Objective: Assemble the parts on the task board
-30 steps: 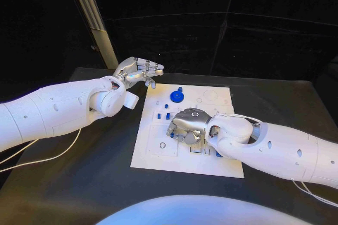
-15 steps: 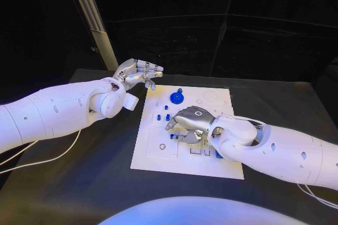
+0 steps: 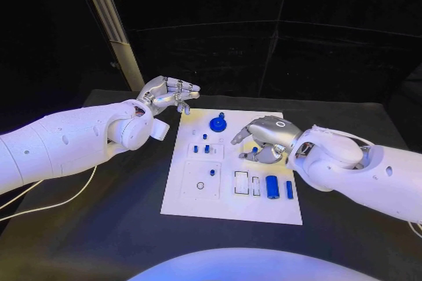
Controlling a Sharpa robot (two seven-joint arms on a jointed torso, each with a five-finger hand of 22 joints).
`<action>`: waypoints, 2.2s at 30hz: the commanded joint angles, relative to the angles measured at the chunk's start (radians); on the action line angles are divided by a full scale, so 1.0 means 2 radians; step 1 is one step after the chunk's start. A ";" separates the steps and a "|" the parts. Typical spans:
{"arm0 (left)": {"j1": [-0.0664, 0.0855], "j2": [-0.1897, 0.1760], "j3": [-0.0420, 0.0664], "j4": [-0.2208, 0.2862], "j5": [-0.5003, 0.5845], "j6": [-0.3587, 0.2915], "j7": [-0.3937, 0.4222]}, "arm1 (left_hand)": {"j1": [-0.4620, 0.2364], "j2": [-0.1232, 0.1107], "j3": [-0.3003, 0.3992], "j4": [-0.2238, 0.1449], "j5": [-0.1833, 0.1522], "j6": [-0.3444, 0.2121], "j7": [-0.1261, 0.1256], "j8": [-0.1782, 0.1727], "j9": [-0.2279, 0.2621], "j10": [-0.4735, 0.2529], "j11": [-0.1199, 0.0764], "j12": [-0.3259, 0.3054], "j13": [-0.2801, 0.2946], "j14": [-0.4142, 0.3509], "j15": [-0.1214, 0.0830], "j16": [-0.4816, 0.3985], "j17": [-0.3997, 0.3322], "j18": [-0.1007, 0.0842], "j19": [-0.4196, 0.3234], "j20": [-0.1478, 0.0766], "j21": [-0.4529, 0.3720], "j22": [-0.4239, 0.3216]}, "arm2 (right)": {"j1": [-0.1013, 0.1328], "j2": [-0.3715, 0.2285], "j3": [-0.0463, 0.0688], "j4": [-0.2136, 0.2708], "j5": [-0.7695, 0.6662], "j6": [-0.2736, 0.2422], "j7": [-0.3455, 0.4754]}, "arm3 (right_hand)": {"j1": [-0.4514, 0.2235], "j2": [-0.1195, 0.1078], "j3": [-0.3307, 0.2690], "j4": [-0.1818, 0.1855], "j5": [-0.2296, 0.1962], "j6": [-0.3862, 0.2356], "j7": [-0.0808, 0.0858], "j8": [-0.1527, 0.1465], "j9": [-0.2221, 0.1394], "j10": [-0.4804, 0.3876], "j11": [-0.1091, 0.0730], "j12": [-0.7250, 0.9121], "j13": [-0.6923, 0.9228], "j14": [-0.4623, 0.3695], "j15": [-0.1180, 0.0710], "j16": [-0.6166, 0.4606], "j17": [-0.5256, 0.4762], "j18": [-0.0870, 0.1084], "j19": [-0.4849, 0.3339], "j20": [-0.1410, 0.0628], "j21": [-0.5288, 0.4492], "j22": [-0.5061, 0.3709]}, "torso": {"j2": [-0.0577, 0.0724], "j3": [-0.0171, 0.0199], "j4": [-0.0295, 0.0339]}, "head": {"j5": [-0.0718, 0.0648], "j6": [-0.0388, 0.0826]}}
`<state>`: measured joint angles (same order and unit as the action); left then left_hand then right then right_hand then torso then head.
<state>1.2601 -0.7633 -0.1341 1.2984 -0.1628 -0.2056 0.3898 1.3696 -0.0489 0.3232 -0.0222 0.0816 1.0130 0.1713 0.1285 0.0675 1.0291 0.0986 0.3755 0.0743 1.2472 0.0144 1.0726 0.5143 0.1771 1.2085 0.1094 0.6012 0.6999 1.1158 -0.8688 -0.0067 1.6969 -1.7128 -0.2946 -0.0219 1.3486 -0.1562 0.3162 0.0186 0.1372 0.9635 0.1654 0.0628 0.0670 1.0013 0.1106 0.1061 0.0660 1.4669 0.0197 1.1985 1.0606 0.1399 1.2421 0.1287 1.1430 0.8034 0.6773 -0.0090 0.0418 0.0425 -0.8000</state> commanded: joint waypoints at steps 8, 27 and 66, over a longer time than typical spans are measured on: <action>0.001 0.001 0.000 0.000 0.001 0.006 0.001 | -0.005 -0.002 0.002 0.002 0.001 -0.003 0.001 0.000 -0.001 -0.001 0.001 0.001 0.000 -0.002 0.000 -0.002 -0.001 0.002 -0.001 0.002 -0.003 -0.001 | 0.010 -0.013 -0.001 -0.015 -0.007 0.072 -0.047 | 0.010 0.008 -0.043 0.006 0.008 -0.015 -0.005 0.001 0.000 -0.020 -0.001 0.016 0.001 0.004 -0.001 -0.006 -0.010 0.002 -0.002 -0.003 -0.009 -0.009 | 0.000 0.0002 -0.0003 | -0.002 0.003; 0.001 0.001 0.000 0.000 0.001 0.007 0.001 | -0.005 -0.002 0.002 0.002 0.001 -0.003 0.001 0.000 -0.001 -0.001 0.001 0.001 0.000 -0.002 0.000 -0.002 -0.001 0.002 -0.001 0.002 -0.003 -0.001 | 0.011 0.016 -0.001 -0.040 -0.015 0.129 -0.047 | 0.037 0.044 -0.030 0.007 -0.004 0.023 -0.007 0.008 0.003 0.040 -0.011 0.048 -0.001 0.006 -0.009 -0.007 -0.014 -0.002 0.013 -0.010 0.003 0.011 | 0.000 -0.0001 0.0002 | 0.000 0.001; 0.001 0.002 0.000 -0.004 0.001 0.008 0.000 | -0.005 -0.002 0.003 0.002 0.001 -0.003 0.001 0.001 0.000 -0.001 0.001 0.002 -0.001 -0.003 0.000 -0.002 -0.002 0.002 -0.001 0.002 -0.004 -0.001 | 0.010 -0.019 0.005 0.037 0.011 0.024 -0.022 | 0.066 0.052 0.060 -0.035 -0.034 0.086 -0.013 0.022 0.009 0.126 -0.025 0.026 0.007 0.013 -0.021 0.020 0.009 -0.009 0.031 -0.023 0.033 0.052 | 0.000 0.0004 -0.0002 | -0.001 0.003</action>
<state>1.2598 -0.7610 -0.1343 1.2907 -0.1626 -0.2015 0.3856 1.3657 -0.0528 0.3261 -0.0194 0.0815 1.0131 0.1713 0.1284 0.0675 1.0292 0.0985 0.3755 0.0749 1.2472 0.0144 1.0727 0.5113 0.1771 1.2084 0.1094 0.5951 0.6982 1.1346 -0.9059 0.0019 1.7550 -1.7185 -0.1889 -0.0844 1.4744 -0.0521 0.4286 -0.0507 0.0676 1.1367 0.1346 0.1122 0.0858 1.2170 0.0893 0.1644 0.0714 1.4652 -0.0218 1.2370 1.0791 0.1398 1.3010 0.0836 1.2035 0.9057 0.6750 -0.0091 0.0408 0.0383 -0.7952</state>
